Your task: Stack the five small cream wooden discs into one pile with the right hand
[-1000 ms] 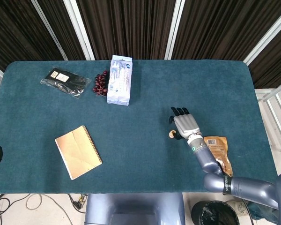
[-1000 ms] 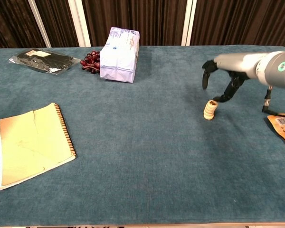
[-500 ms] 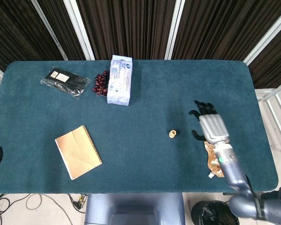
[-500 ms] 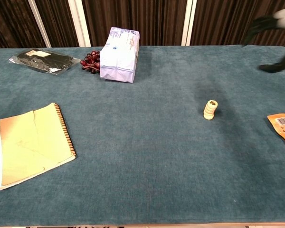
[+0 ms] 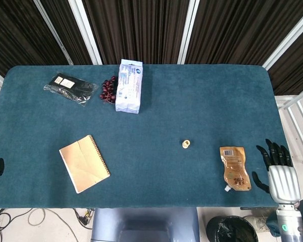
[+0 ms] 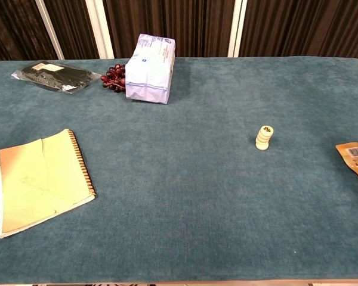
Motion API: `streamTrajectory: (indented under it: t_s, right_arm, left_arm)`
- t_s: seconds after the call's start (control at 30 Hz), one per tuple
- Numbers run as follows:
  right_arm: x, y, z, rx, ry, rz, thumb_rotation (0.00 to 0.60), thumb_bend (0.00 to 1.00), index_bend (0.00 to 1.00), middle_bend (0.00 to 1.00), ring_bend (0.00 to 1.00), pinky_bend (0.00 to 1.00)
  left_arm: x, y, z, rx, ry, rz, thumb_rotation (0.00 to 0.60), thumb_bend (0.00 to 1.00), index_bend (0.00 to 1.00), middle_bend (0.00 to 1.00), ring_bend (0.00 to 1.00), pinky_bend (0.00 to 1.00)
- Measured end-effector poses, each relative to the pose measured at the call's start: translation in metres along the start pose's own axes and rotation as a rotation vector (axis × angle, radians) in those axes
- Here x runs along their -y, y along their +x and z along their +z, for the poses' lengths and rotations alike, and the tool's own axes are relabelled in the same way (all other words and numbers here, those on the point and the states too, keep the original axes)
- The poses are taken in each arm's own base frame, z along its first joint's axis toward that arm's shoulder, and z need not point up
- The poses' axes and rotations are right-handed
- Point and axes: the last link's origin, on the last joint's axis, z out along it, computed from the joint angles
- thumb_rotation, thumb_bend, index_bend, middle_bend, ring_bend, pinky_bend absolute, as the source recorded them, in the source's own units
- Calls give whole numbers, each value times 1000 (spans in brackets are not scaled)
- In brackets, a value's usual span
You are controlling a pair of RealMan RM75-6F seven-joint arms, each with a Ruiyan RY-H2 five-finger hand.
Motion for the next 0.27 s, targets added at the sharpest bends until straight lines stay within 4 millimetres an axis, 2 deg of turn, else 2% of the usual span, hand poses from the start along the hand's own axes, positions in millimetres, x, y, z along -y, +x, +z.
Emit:
streamTrajectory:
  t_s: [0.07, 0.27]
  right_arm:
    - [-5, -4, -6, 11, -6, -10, 600, 411, 163, 0, 0, 0]
    - [-5, -4, -5, 0, 4, -14, 600, 411, 163, 0, 0, 0]
  left_arm:
    - [0, 0, 0, 3, -1, 3, 600, 491, 164, 0, 0, 0]
    - [1, -2, -1, 18, -1, 20, 600, 490, 162, 0, 0, 0]
